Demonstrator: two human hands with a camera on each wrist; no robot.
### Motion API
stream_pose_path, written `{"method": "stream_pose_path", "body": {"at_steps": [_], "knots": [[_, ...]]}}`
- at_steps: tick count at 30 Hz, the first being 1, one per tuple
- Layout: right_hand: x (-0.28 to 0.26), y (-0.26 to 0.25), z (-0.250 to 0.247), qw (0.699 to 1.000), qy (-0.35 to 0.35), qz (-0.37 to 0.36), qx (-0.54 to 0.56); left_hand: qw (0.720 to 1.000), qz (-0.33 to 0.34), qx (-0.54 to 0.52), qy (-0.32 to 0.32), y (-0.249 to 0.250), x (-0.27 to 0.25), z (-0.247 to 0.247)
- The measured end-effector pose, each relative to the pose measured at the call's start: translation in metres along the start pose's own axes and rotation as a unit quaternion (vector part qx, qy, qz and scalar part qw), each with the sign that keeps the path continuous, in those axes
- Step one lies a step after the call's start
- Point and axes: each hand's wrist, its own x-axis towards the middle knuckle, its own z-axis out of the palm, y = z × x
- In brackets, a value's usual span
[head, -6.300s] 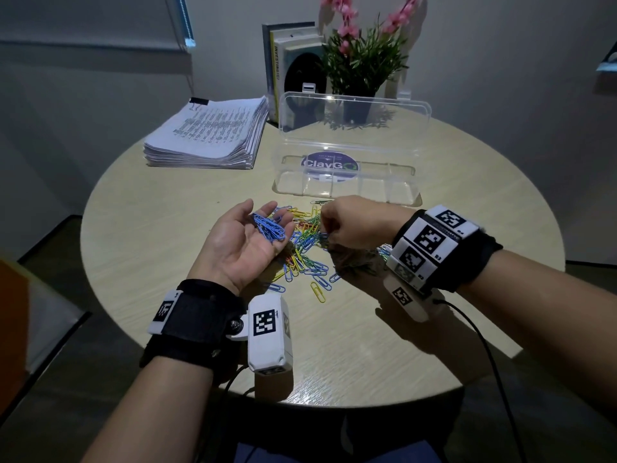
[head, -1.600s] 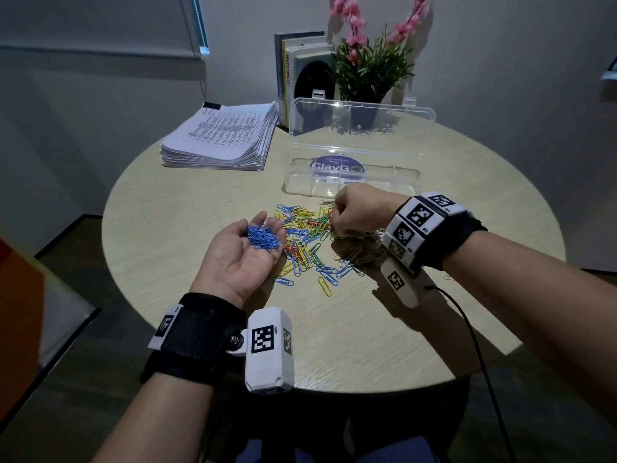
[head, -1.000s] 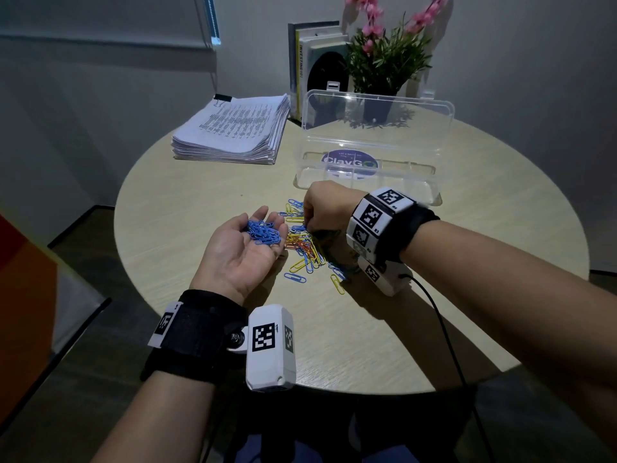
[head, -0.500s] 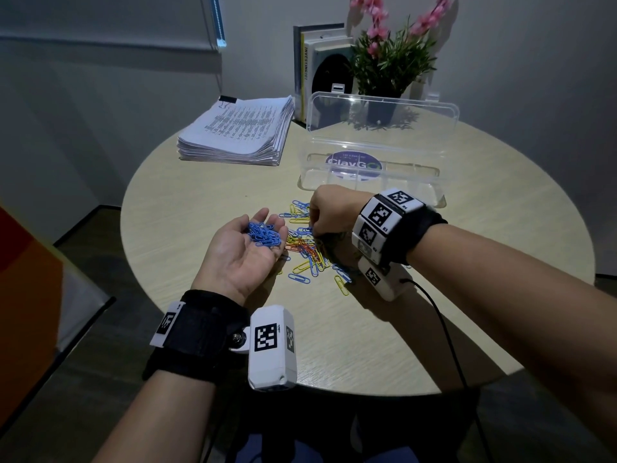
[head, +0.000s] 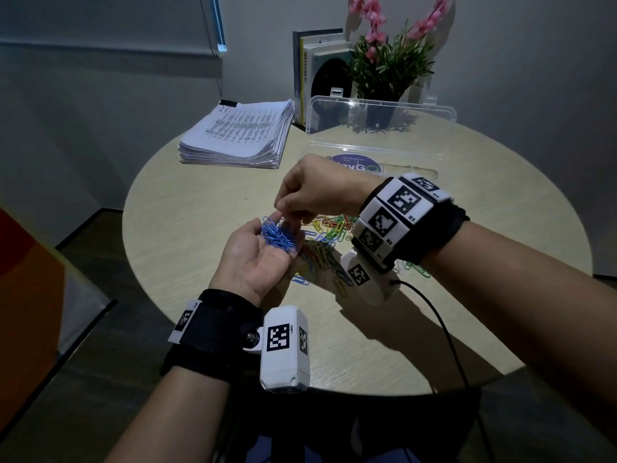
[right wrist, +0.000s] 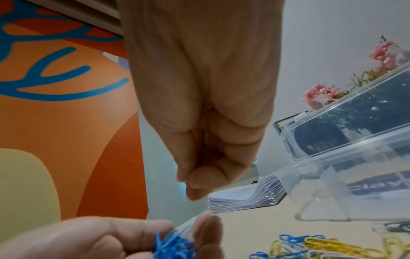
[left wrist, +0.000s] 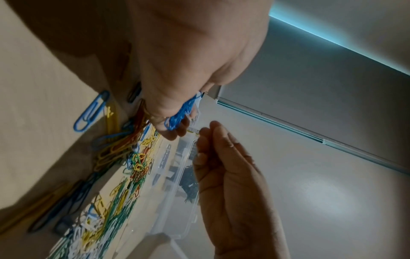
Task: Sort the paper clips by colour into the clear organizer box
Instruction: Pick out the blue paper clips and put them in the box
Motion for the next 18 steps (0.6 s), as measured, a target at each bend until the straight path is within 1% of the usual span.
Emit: {"method": "stream_pose_path", "body": {"at_steps": [2, 4, 7, 9, 15, 18], "knots": [[0.001, 0.004, -0.003, 1.0, 0.022, 0.006, -0.022, 1.0, 0.001, -0.003, 0.003, 0.001, 0.0, -0.001], [0.002, 0.011, -0.006, 0.996, 0.037, 0.023, -0.073, 1.0, 0.006, 0.011, 0.013, 0.004, -0.001, -0.003], [0.005, 0.022, -0.003, 0.981, 0.013, 0.048, -0.187, 0.999, 0.022, 0.009, 0.03, 0.009, 0.0, -0.006], [0.009, 0.029, 0.005, 0.969, -0.009, 0.049, -0.241, 0.999, 0.027, 0.001, 0.042, 0.011, 0.0, -0.007], [0.022, 0.037, 0.021, 0.953, -0.043, 0.061, -0.295, 0.998, 0.025, -0.001, 0.049, 0.015, 0.002, -0.009], [0.021, 0.036, 0.023, 0.95, -0.046, 0.068, -0.302, 0.998, 0.028, 0.006, 0.053, 0.017, 0.004, -0.011]]}}
